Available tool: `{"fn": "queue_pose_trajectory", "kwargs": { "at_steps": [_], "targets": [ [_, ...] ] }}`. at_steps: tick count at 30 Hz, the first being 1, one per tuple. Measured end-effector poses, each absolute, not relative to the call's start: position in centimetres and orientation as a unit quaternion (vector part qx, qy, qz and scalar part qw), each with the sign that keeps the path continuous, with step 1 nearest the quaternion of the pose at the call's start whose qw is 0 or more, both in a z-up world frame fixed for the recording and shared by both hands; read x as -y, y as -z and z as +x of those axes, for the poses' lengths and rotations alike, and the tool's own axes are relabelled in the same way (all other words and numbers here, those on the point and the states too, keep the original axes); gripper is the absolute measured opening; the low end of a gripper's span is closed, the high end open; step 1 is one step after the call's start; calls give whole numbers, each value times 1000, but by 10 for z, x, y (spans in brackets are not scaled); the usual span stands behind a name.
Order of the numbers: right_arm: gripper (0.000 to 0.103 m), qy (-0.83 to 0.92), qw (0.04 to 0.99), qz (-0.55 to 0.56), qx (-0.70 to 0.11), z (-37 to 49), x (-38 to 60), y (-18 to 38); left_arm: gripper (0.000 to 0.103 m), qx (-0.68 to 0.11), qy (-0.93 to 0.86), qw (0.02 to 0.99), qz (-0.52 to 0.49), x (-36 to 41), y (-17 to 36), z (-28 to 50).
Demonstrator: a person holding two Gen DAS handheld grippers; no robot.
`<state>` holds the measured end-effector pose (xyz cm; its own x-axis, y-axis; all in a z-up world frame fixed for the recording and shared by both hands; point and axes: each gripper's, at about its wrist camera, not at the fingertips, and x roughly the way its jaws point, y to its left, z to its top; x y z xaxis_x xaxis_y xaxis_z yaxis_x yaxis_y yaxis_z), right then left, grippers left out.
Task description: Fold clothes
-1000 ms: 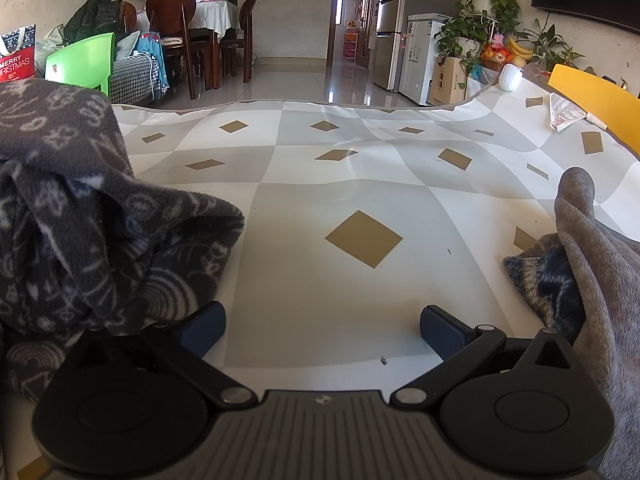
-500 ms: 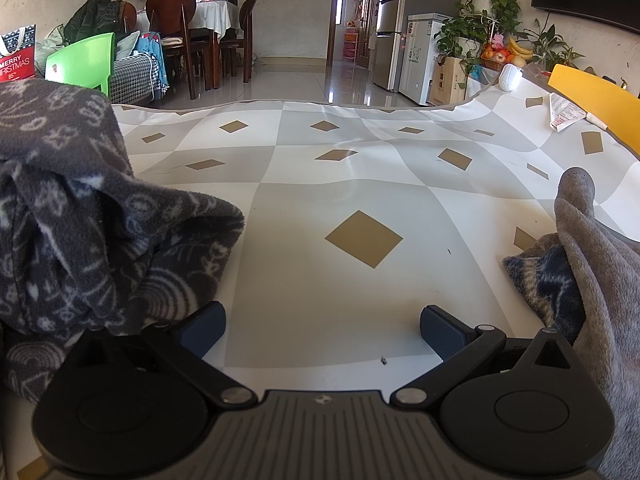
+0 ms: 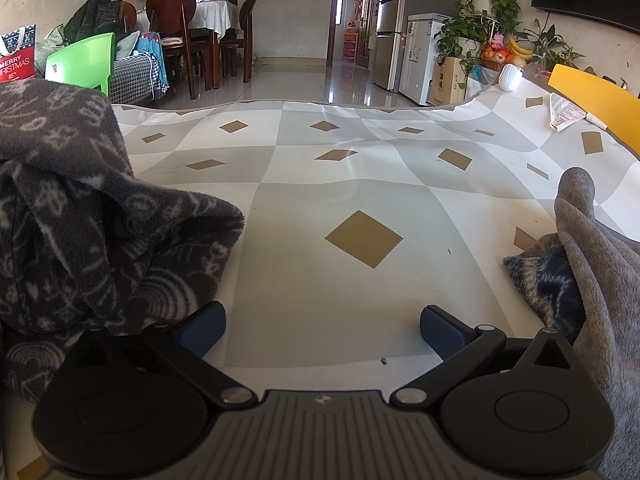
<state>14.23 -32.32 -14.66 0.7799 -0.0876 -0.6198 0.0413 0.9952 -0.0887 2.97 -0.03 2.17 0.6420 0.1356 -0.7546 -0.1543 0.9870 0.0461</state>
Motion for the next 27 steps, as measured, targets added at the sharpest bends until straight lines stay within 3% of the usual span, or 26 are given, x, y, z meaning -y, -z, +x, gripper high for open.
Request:
{"fn": "queue_pose_trajectory", "kwargs": {
  "at_steps": [27],
  "targets": [
    [103, 34, 943, -35, -330, 143, 323, 147, 103, -445, -47, 894, -21, 21, -2, 64]
  ]
}}
